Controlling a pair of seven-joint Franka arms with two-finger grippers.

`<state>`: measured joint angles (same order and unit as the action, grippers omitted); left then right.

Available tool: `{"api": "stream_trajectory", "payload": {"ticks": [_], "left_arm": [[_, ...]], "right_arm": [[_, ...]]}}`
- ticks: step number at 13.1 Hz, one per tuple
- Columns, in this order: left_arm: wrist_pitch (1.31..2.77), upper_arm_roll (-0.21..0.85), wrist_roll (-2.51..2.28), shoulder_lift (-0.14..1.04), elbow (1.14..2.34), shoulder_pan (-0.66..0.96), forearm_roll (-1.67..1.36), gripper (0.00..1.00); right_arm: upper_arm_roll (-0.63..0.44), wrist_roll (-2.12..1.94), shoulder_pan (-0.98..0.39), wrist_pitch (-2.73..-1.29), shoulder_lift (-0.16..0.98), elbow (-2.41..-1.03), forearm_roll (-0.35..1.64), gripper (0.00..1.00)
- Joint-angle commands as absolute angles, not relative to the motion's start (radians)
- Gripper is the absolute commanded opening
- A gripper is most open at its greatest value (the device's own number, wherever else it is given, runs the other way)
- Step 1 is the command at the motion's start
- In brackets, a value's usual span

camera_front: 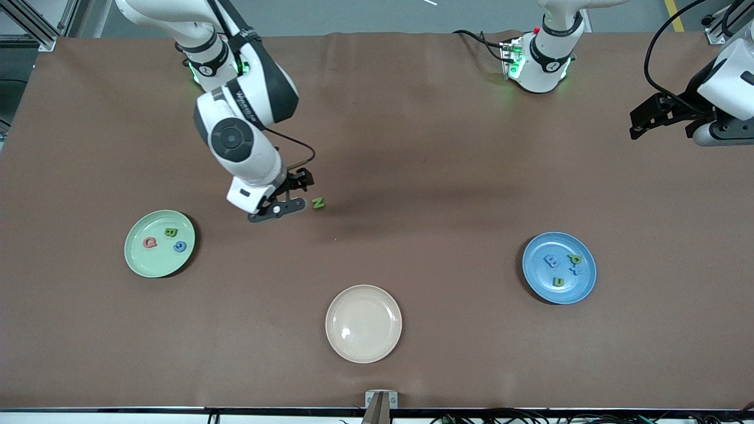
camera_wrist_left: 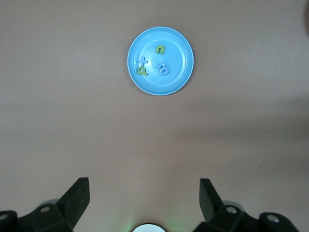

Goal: Sort upper and lower case letters into plates
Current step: 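Grasp the green Z with the right gripper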

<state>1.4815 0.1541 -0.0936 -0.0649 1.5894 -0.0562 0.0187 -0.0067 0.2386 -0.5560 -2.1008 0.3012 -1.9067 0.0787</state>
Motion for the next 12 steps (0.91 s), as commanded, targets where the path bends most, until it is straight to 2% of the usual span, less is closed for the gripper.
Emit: {"api": "stream_trajectory", "payload": {"ticks": [1, 4, 12], "left_arm": [[1.494, 0.152, -0.083, -0.091, 1.617, -0.057, 0.003, 1.00], [1.494, 0.152, -0.083, -0.091, 1.623, -0.057, 0.003, 1.00], [1.494, 0.163, -0.083, -0.092, 1.629, -0.055, 0.002, 1.00]], "right_arm": [[-0.017, 0.291, -0.603, -2.233, 0.339, -1.963, 0.094, 1.00], [-0.017, 0.328, -0.640, -2.383, 0.360, -2.049, 0.095, 1.00], [-0.018, 0.388, -0.689, -2.497, 0.477, -2.063, 0.094, 1.00]]}}
